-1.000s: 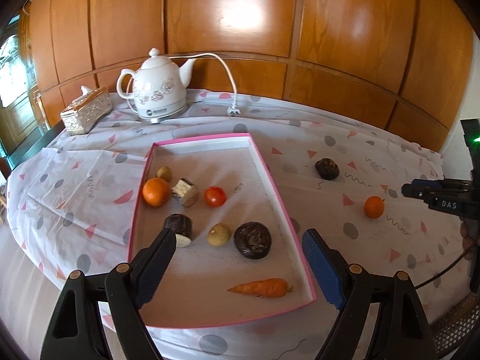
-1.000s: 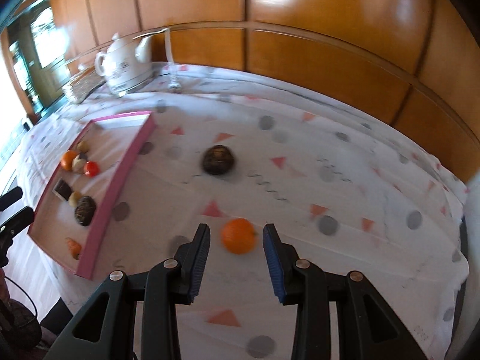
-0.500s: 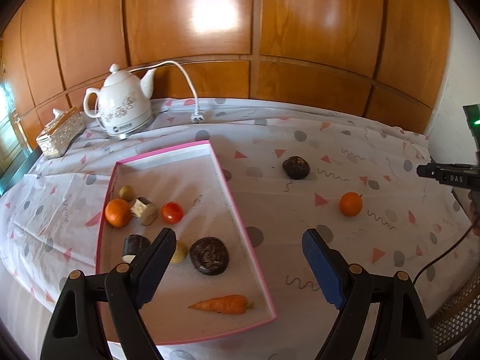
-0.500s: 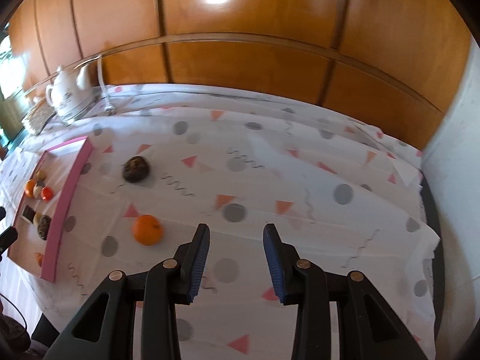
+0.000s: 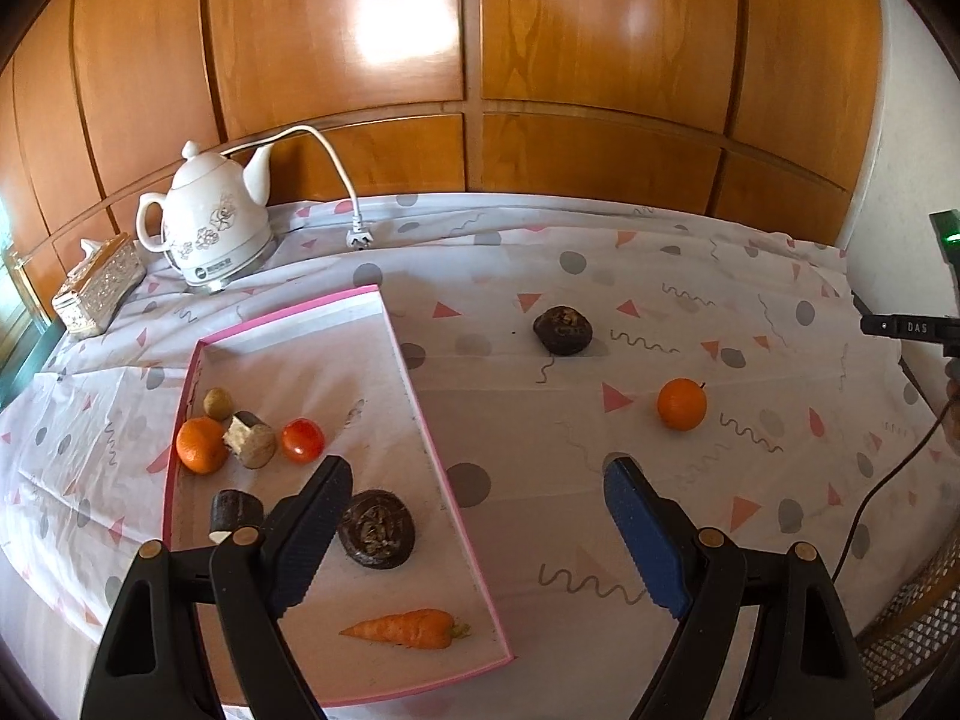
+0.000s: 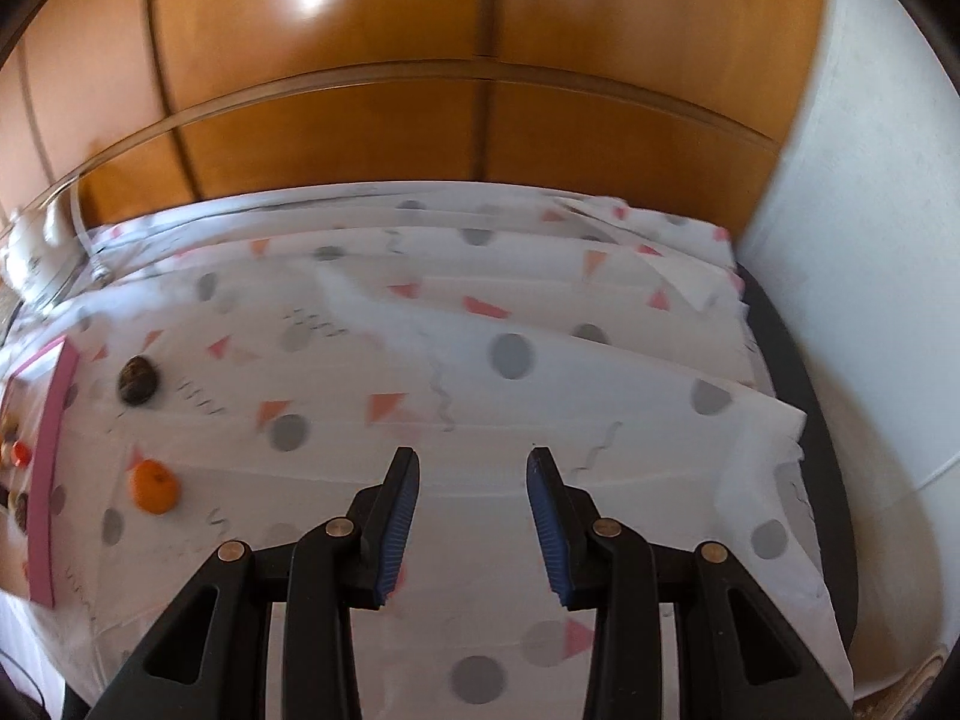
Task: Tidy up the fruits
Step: 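Move the left tool toward the mandarin orange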
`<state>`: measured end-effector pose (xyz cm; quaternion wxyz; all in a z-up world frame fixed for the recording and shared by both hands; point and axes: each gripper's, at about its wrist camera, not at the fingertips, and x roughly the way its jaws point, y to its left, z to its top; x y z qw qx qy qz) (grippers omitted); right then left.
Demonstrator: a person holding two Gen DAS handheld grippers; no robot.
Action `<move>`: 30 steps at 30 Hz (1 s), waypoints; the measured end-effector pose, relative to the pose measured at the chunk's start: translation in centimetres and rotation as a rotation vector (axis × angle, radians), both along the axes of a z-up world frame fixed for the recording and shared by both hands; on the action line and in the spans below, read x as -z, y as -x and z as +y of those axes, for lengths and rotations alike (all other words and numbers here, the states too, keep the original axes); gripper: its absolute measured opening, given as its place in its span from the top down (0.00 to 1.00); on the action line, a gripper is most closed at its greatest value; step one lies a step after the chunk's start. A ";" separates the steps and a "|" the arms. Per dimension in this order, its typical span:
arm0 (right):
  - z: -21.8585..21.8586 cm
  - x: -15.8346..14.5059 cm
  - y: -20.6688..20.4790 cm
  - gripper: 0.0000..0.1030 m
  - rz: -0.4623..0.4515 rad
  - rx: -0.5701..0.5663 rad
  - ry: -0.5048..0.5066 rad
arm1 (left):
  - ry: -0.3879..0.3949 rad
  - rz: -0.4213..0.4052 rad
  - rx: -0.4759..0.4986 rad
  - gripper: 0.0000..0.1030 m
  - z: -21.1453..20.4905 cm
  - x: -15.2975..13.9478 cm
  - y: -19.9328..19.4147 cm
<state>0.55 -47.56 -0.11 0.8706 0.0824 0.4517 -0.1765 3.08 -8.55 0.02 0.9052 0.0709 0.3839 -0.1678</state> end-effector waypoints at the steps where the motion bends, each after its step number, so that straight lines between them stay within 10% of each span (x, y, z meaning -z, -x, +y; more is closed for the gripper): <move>1: -0.7 0.2 0.1 0.64 0.001 0.021 -0.011 | -0.001 0.001 0.002 0.16 -0.1 0.0 0.0; 30: -13.3 1.9 8.2 0.63 -0.084 0.752 -0.162 | -0.047 0.053 0.163 0.17 -8.6 2.3 -2.0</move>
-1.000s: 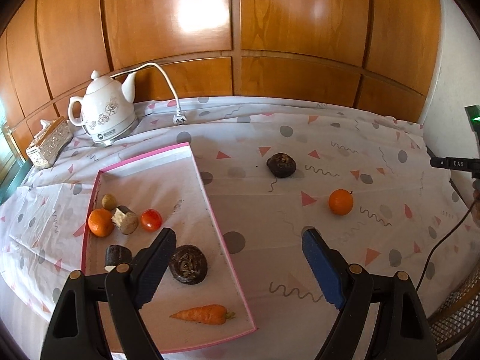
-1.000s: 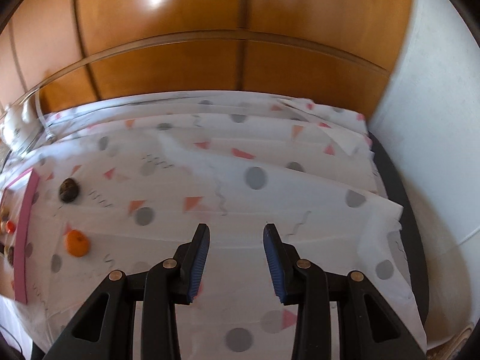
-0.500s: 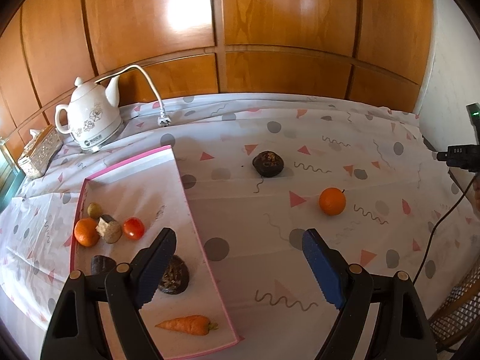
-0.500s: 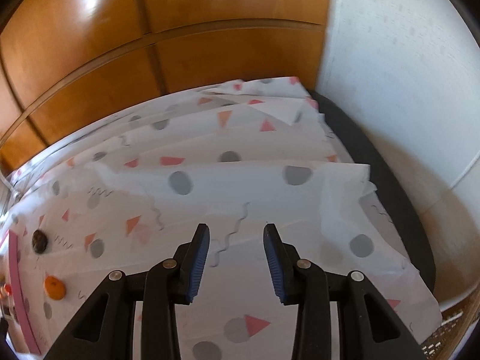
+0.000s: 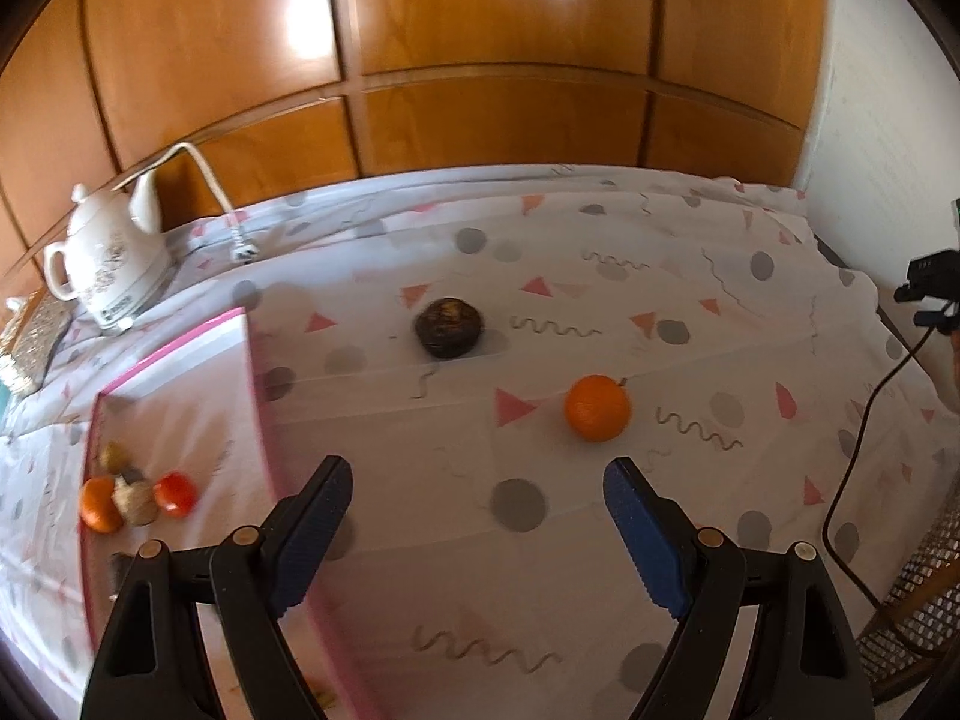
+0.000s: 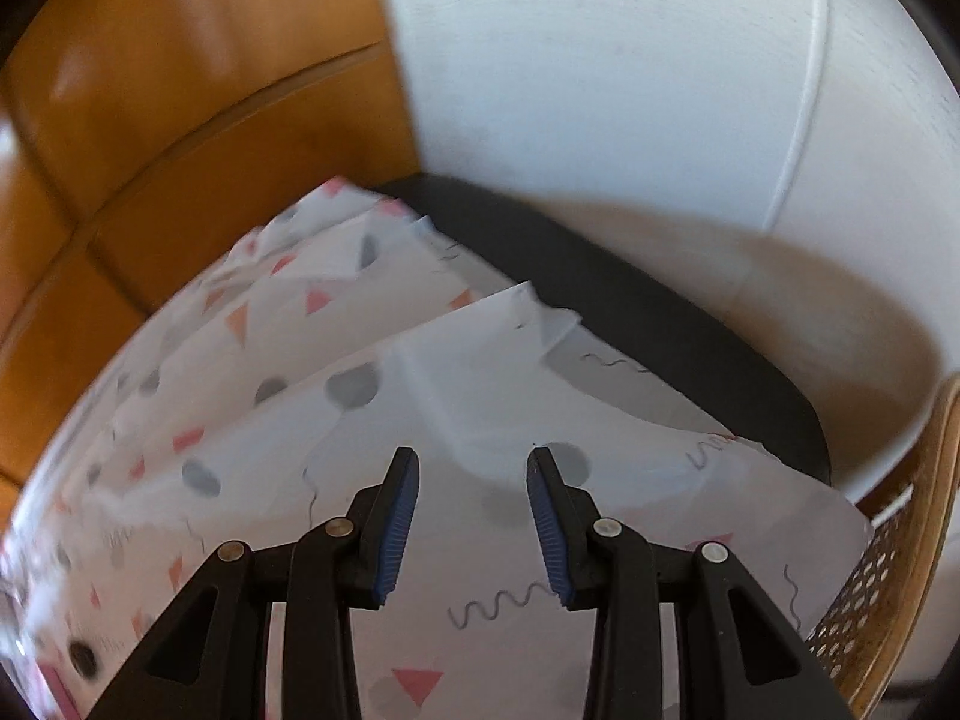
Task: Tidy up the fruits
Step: 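Move the left tool toward the mandarin orange, then grasp the mandarin orange with the left gripper, then carry the mandarin into the pink tray and open the left gripper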
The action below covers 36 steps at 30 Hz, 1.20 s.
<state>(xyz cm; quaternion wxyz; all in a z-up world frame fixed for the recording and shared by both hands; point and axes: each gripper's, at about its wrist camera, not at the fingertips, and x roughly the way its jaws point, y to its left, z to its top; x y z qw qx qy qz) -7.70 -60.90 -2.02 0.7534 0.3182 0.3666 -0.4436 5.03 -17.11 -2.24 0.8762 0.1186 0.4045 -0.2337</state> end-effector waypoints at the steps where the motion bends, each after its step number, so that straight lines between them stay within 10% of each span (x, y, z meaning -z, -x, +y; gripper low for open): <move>1: -0.1 -0.1 0.2 0.63 -0.006 0.012 0.005 | 0.000 0.010 0.008 0.17 -0.5 0.3 -0.2; 16: -0.4 -0.4 0.3 0.63 -0.020 0.022 0.025 | -0.044 0.083 0.094 0.24 -7.6 3.7 -3.4; 21: -0.2 -0.2 0.0 0.63 -0.022 0.004 0.016 | -0.046 0.180 0.109 0.57 -8.8 6.1 -5.0; 36: 0.5 -0.4 -1.1 0.63 -0.012 -0.063 0.039 | 0.132 0.209 -0.036 0.61 0.6 2.0 -4.5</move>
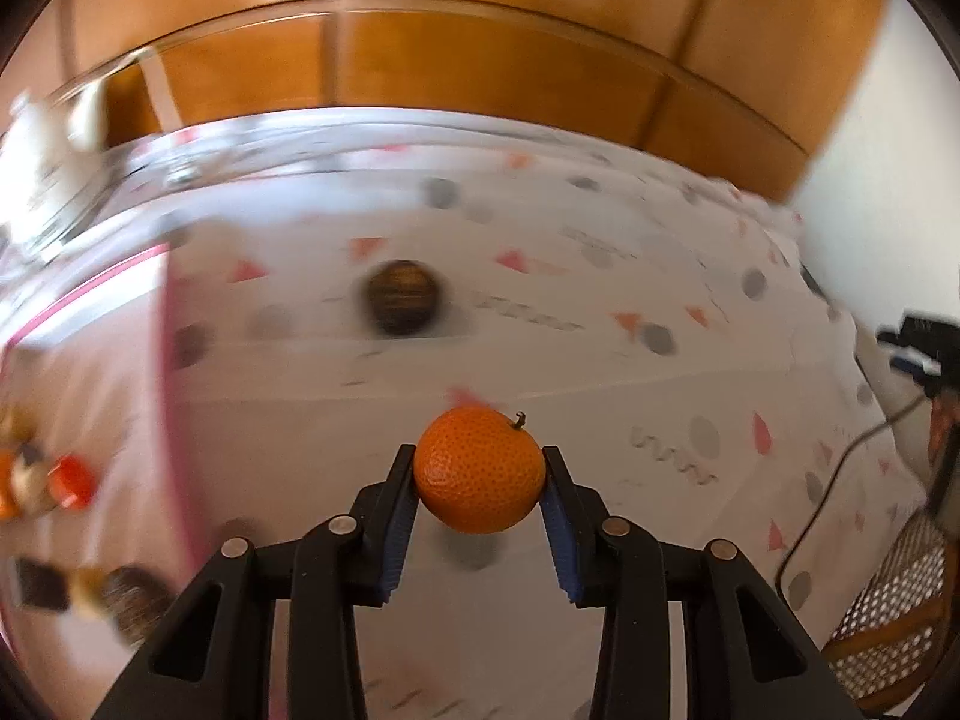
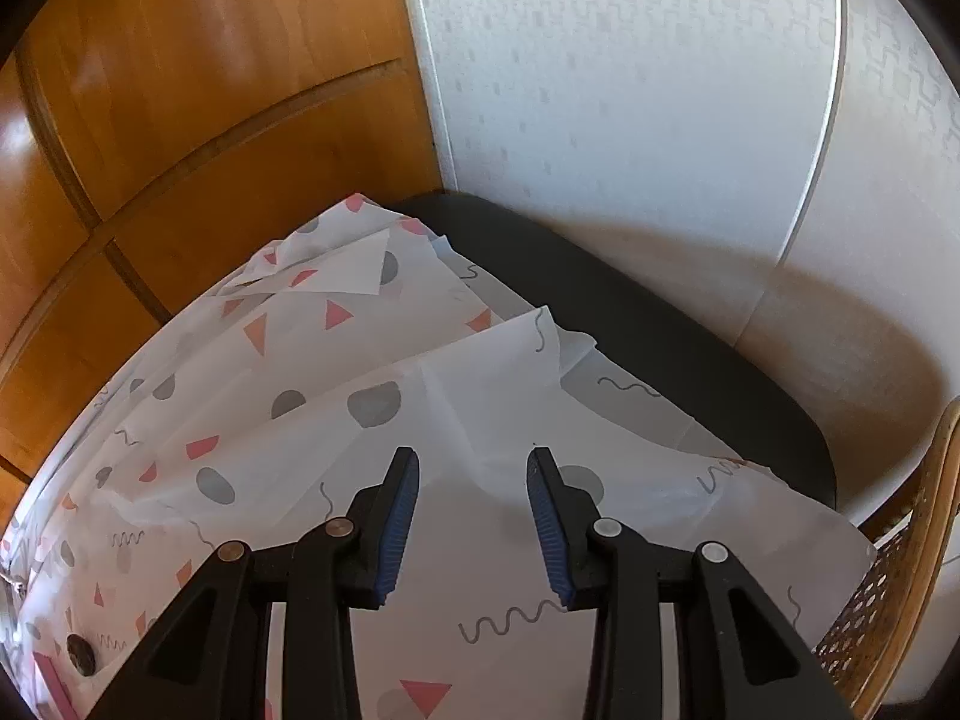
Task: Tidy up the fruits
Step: 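Carry the mandarin into the pink tray and open the left gripper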
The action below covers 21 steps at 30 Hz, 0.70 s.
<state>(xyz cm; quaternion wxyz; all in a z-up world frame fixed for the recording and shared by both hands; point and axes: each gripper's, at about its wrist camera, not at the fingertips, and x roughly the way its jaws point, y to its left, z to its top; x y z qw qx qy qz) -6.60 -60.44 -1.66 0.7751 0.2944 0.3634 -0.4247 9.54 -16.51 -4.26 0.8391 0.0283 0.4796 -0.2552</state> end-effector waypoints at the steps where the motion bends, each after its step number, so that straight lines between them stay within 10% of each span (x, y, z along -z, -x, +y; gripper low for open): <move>1: 0.0 0.0 0.0 0.63 -0.002 -0.004 0.000 | 0.011 -0.001 -0.028 0.61 1.3 -0.2 -0.1; 21: 1.2 -0.1 -0.6 0.63 0.008 -0.064 0.016 | -0.022 0.005 -0.393 0.61 20.1 0.3 2.6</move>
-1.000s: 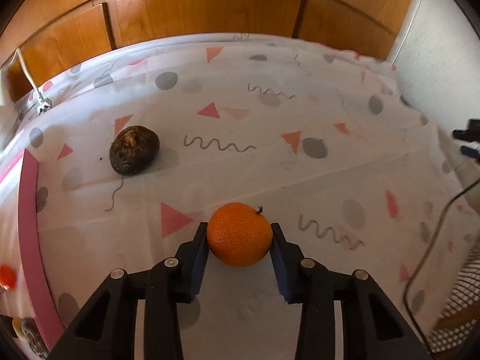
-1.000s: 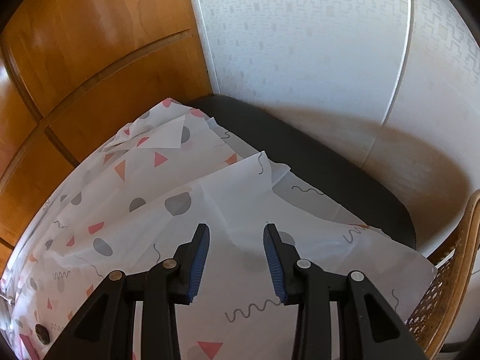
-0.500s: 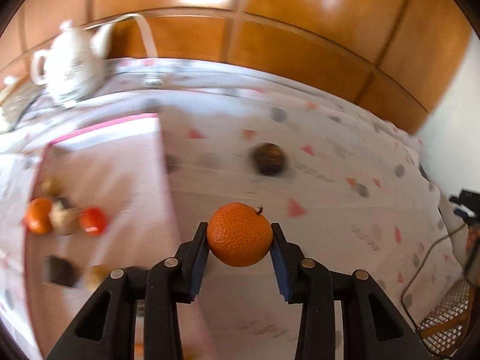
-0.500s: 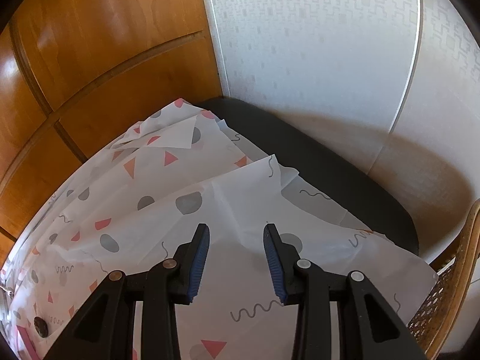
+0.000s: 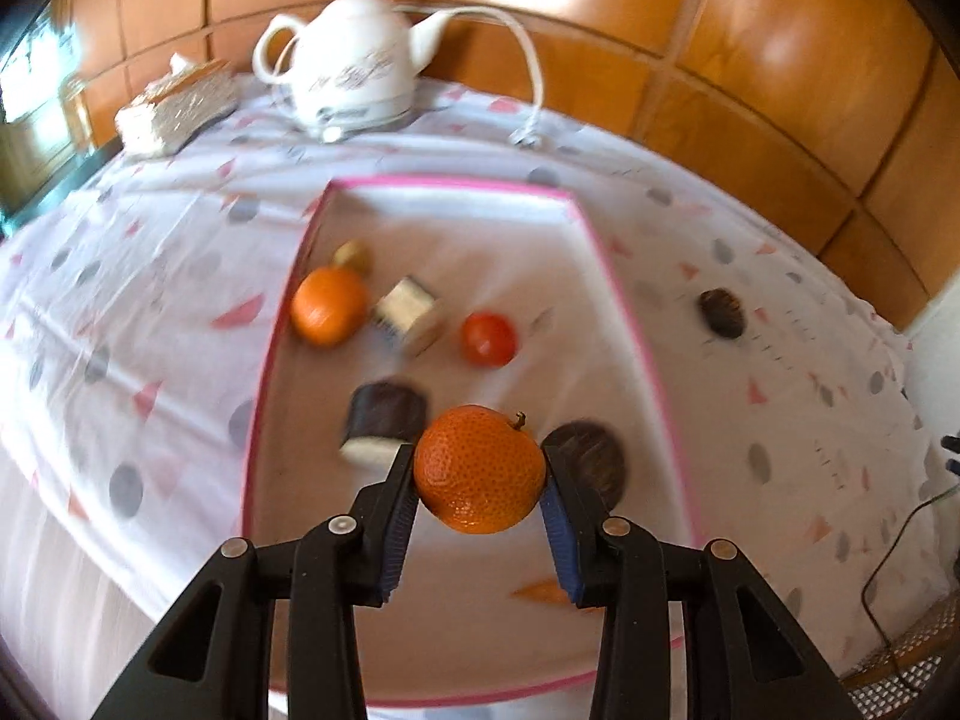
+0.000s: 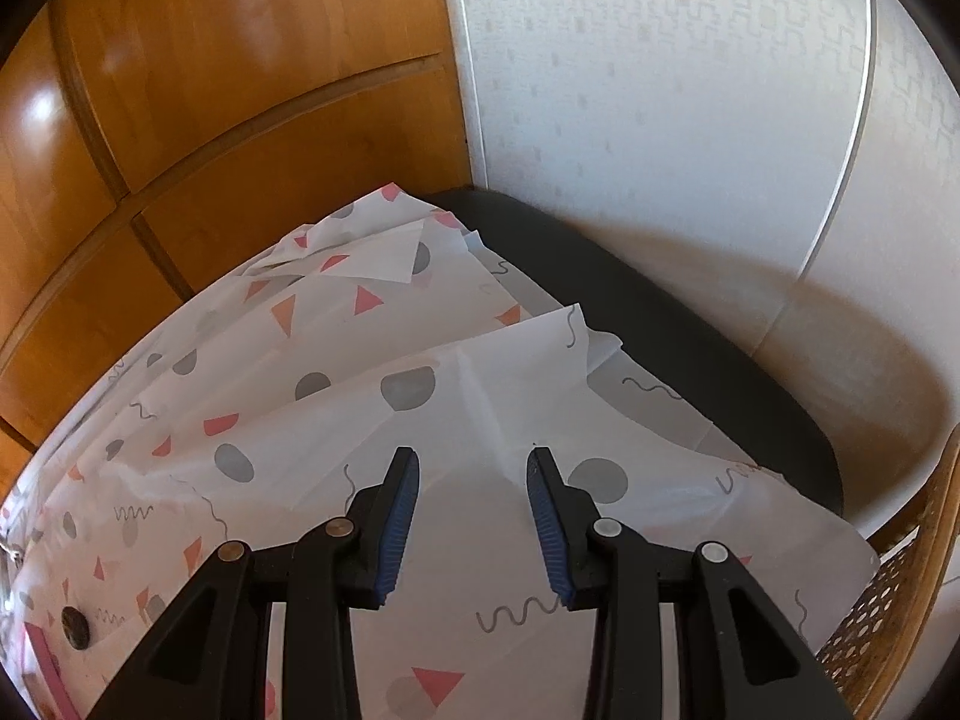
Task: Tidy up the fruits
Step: 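Carry the mandarin into the pink tray and open the left gripper, then move the right tool toward the dark round fruit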
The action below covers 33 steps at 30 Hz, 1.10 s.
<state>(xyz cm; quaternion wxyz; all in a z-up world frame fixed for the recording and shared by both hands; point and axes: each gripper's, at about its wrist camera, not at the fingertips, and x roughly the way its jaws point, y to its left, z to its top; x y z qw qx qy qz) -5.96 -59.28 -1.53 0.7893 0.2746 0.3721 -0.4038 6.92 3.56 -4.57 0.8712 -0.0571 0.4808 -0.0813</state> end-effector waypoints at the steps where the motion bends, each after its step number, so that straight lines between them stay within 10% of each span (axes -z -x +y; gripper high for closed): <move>1: 0.1 0.0 0.0 0.63 0.001 0.000 0.001 | 0.000 0.004 -0.008 0.61 0.3 0.3 0.2; 7: 0.3 0.0 -0.1 0.63 0.017 -0.002 0.013 | -0.017 0.009 -0.051 0.60 1.1 1.3 0.6; 11: 0.4 0.1 -0.2 0.63 0.028 -0.005 0.020 | -0.049 -0.038 -0.082 0.29 1.0 0.6 1.1; 16: 0.5 0.2 -0.2 0.63 0.033 -0.002 0.015 | -0.114 -0.103 -0.133 0.17 0.9 -0.5 2.0; 33: 1.3 0.5 -1.1 0.63 0.051 -0.054 0.015 | -0.162 -0.367 -0.135 0.00 -1.4 -3.6 5.6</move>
